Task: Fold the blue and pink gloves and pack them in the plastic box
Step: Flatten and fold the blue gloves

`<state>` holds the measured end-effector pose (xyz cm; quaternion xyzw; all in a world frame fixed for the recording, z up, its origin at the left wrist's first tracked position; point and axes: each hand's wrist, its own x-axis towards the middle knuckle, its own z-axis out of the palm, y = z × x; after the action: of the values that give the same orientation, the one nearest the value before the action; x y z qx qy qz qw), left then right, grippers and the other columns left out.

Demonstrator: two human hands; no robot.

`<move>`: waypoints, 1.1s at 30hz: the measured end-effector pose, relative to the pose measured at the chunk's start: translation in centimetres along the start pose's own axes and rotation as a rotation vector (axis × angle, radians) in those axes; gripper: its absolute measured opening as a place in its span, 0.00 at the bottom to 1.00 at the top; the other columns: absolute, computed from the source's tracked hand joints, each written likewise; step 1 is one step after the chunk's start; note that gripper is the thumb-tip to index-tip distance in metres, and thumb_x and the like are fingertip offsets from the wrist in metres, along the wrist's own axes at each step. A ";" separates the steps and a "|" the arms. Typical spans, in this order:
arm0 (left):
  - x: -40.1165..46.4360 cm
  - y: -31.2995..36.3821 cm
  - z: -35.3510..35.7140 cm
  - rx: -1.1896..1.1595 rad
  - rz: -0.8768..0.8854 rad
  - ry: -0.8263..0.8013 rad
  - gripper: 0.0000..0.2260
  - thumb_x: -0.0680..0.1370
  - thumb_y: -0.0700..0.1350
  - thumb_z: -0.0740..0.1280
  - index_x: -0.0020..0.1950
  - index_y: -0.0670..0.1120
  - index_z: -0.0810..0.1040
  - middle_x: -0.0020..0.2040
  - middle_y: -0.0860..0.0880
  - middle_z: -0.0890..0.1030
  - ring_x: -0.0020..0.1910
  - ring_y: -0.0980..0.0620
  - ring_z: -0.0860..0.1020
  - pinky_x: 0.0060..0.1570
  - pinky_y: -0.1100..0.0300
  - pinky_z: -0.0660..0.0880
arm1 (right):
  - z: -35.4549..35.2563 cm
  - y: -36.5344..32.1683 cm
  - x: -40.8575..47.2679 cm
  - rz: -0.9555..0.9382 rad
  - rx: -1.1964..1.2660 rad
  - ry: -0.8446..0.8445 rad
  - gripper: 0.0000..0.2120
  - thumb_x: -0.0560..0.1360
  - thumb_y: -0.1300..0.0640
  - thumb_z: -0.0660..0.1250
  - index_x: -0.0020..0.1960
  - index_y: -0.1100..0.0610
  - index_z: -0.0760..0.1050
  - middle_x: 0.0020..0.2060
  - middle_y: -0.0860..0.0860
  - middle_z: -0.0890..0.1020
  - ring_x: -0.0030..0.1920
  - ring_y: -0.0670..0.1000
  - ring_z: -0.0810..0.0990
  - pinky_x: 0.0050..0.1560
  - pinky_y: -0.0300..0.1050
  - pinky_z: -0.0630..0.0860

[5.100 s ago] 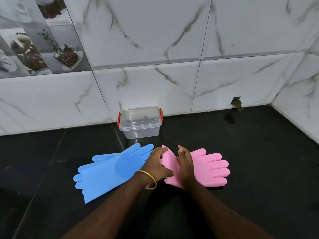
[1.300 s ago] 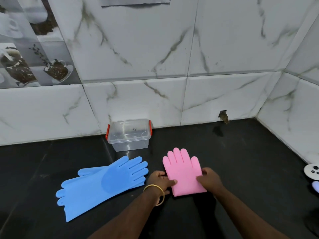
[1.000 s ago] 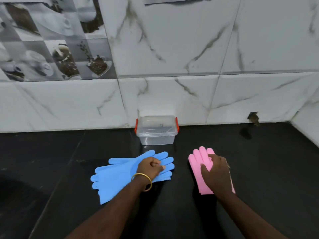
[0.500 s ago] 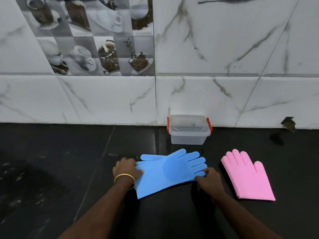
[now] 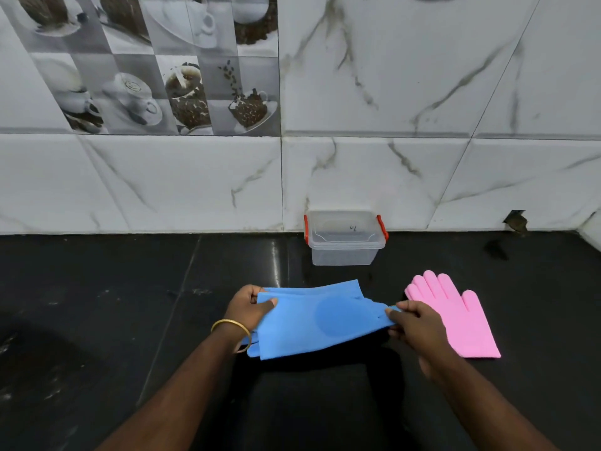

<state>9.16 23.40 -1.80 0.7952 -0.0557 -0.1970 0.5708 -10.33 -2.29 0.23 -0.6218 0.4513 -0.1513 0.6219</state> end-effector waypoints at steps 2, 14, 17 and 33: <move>-0.5 -1.1 0.4 0.022 -0.038 -0.076 0.08 0.71 0.38 0.74 0.44 0.43 0.76 0.38 0.45 0.80 0.35 0.48 0.78 0.28 0.61 0.74 | -1.8 1.6 -1.1 0.026 -0.007 0.009 0.06 0.74 0.62 0.72 0.50 0.59 0.78 0.45 0.58 0.83 0.41 0.54 0.83 0.33 0.41 0.79; -0.5 -3.3 1.6 0.292 0.001 -0.072 0.06 0.71 0.39 0.73 0.41 0.49 0.78 0.37 0.51 0.78 0.35 0.55 0.78 0.27 0.66 0.75 | 0.3 2.7 -0.2 -0.523 -0.879 0.220 0.17 0.71 0.47 0.74 0.56 0.52 0.78 0.53 0.51 0.79 0.53 0.54 0.76 0.50 0.48 0.73; -1.4 -3.0 2.5 0.344 0.033 0.045 0.07 0.72 0.42 0.73 0.47 0.48 0.76 0.42 0.52 0.77 0.44 0.49 0.78 0.41 0.62 0.74 | 3.0 0.4 3.2 -0.395 -0.979 0.050 0.18 0.75 0.42 0.66 0.57 0.54 0.78 0.56 0.54 0.80 0.58 0.58 0.76 0.57 0.51 0.72; -5.2 -1.2 8.2 0.932 0.089 -0.387 0.14 0.70 0.48 0.73 0.53 0.53 0.75 0.57 0.50 0.72 0.58 0.47 0.73 0.60 0.53 0.71 | 7.7 -3.8 8.5 -0.206 -0.688 -0.342 0.05 0.71 0.64 0.71 0.42 0.61 0.75 0.42 0.60 0.77 0.41 0.55 0.77 0.43 0.45 0.73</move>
<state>1.13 18.19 -3.87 0.9112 -0.2762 -0.2706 0.1423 1.54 -4.42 -0.87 -0.8522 0.3007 0.0530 0.4249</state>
